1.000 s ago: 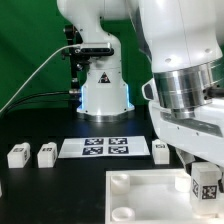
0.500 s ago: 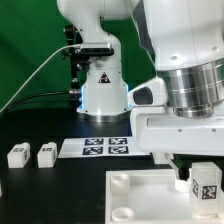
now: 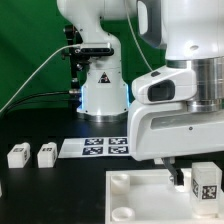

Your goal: Assemble one leg

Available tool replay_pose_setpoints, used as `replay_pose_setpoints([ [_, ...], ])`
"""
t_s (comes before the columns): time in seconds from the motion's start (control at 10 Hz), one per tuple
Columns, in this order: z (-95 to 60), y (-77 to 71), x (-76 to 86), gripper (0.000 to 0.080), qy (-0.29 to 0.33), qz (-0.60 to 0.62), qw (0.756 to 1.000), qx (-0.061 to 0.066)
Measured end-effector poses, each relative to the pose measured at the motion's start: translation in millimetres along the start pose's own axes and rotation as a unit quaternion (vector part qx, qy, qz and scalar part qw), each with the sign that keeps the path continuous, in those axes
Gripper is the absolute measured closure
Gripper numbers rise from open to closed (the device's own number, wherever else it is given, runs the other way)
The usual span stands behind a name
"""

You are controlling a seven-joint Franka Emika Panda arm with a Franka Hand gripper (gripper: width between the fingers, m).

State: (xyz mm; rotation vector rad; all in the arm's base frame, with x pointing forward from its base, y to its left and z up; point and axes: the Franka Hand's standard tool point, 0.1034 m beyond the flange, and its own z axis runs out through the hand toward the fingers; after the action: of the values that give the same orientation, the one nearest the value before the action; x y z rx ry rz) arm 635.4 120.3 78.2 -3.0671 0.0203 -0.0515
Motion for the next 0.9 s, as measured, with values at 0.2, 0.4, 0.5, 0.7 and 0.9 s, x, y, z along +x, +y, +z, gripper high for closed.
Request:
replay_pose_setpoints([
  [0.2,0.0,-0.6,-0.1,0.0429,0.0,0.028,1.0,0.002],
  [0.4,0.4,2.1,-0.2,0.0502,-0.001,0.13,0.991,0.002],
  [0.5,0.5,2.7,-0.2,0.0502,-0.001,0.17,0.985,0.001],
  [0.7,-0.2,5.6,0.7,0.0502,-0.003,0.312,0.95,0.01],
  [0.9,2.7,6.5,-2.0,0.0502,-0.006,0.512,0.859,0.023],
])
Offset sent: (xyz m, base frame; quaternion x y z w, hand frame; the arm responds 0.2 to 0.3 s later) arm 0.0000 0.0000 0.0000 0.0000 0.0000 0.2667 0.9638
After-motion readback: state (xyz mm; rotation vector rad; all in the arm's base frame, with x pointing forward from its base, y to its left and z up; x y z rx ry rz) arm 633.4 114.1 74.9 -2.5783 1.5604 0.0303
